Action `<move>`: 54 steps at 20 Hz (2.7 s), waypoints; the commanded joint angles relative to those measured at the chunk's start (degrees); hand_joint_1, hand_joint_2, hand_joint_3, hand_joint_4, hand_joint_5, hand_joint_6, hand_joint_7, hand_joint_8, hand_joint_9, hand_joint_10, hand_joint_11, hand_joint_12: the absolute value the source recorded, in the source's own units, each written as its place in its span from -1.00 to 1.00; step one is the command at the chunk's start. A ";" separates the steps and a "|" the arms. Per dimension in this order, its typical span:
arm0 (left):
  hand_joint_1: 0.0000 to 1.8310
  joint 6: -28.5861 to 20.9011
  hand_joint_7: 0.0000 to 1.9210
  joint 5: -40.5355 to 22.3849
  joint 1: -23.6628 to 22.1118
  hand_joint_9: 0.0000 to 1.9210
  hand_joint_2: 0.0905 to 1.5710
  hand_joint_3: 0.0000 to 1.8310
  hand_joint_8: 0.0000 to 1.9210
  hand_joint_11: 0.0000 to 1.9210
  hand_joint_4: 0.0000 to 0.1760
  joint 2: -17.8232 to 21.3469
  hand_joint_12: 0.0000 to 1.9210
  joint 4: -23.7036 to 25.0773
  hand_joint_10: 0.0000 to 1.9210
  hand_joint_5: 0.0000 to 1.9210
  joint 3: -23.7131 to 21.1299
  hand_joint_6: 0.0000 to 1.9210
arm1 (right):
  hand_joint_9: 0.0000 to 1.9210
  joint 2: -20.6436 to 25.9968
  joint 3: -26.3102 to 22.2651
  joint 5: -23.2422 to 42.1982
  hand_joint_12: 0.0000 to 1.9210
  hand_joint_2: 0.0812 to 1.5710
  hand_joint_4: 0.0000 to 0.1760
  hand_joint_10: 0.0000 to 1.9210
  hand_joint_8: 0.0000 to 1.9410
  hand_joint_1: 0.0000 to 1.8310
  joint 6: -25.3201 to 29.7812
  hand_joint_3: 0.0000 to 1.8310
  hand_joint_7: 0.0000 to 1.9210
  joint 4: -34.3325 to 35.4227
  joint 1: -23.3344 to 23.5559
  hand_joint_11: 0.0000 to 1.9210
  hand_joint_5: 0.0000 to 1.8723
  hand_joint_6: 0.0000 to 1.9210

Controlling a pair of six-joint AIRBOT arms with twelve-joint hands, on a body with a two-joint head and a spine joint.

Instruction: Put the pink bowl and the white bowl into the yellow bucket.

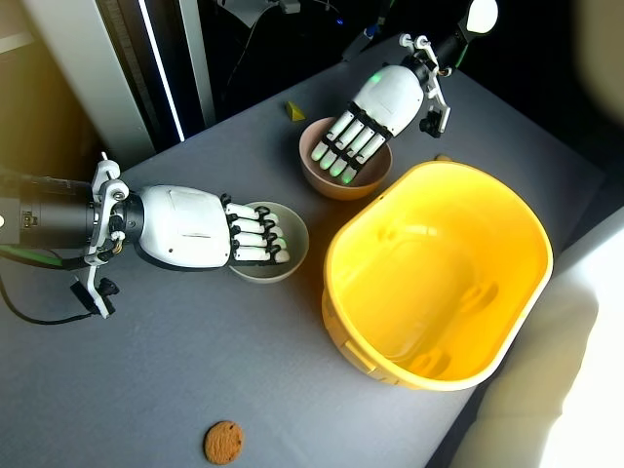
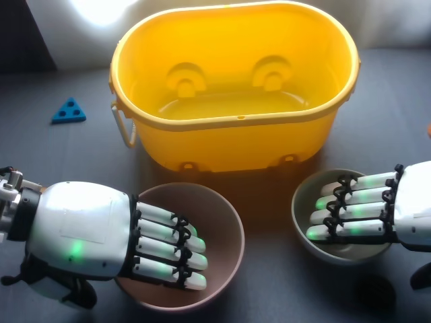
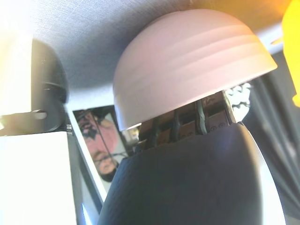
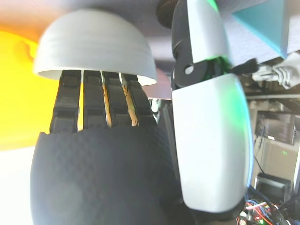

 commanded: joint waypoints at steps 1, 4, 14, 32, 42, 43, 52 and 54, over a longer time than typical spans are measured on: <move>0.28 0.03 -0.96 -3.76 -0.22 -0.96 0.19 -1.00 -1.00 -1.00 -1.00 0.29 -0.54 -3.11 -1.00 -0.94 -0.09 -1.00 | -1.00 0.29 0.41 4.12 -0.99 0.22 -1.00 -1.00 -1.00 0.24 0.10 -1.00 -1.00 2.08 0.14 -0.98 -0.98 -1.00; 0.27 -0.12 -0.95 -3.44 0.18 -0.96 0.19 -1.00 -1.00 -1.00 -1.00 0.15 -0.58 -3.01 -1.00 -0.95 -0.05 -1.00 | -1.00 -0.44 1.20 4.09 -0.98 0.21 -1.00 -1.00 -1.00 0.25 0.10 -1.00 -1.00 2.09 0.17 -0.98 -0.97 -1.00; 0.23 -0.26 -0.97 -3.38 0.21 -0.98 0.19 -1.00 -1.00 -1.00 -1.00 0.20 -0.62 -3.01 -1.00 -0.96 0.26 -1.00 | -1.00 -0.54 1.20 4.09 -0.98 0.21 -1.00 -1.00 -1.00 0.24 -0.17 -1.00 -1.00 2.09 0.51 -0.97 -1.00 -1.00; 0.49 -0.29 -0.03 -3.40 0.14 0.00 0.42 -1.00 0.09 -0.16 -1.00 0.47 -0.08 -3.04 0.17 -0.22 -0.09 0.25 | 0.01 -0.62 1.20 4.21 0.09 0.38 -1.00 0.10 -0.28 0.50 -0.86 -1.00 0.10 2.09 0.76 -0.30 -0.08 0.11; 0.52 -0.47 0.16 -6.47 -1.57 0.08 0.32 -1.00 -0.21 -0.13 -1.00 2.41 0.12 -4.35 0.09 0.03 -1.31 -0.12 | 0.10 -0.55 1.18 6.91 -0.04 0.32 -1.00 0.04 -0.26 0.52 -0.93 -1.00 0.10 0.95 0.96 -0.11 0.11 -0.08; 0.51 -0.78 0.11 -6.96 -1.96 0.04 0.35 -1.00 -0.13 -0.15 -1.00 2.67 0.14 -4.59 0.16 -0.04 -1.46 -0.04 | 0.10 -0.49 1.18 7.21 -0.03 0.32 -1.00 0.03 -0.28 0.52 -0.93 -1.00 0.11 0.79 1.12 -0.10 0.13 -0.10; 0.51 -4.90 0.10 -13.12 -4.04 0.04 0.35 -1.00 -0.09 -0.14 -1.00 4.74 0.12 -7.75 0.15 -0.03 -1.20 -0.04 | 0.15 1.81 1.18 16.19 -0.06 0.30 -1.00 -0.04 -0.35 0.52 0.01 -1.00 0.17 -3.56 5.58 -0.06 0.09 -0.08; 0.51 -5.96 0.09 -14.41 -4.73 0.04 0.35 -1.00 -0.10 -0.15 -1.00 5.06 0.12 -8.32 0.17 -0.04 -1.02 -0.02 | 0.18 2.59 1.17 18.74 -0.07 0.29 -1.00 -0.08 -0.38 0.52 0.03 -1.00 0.18 -4.19 6.66 -0.03 0.10 -0.10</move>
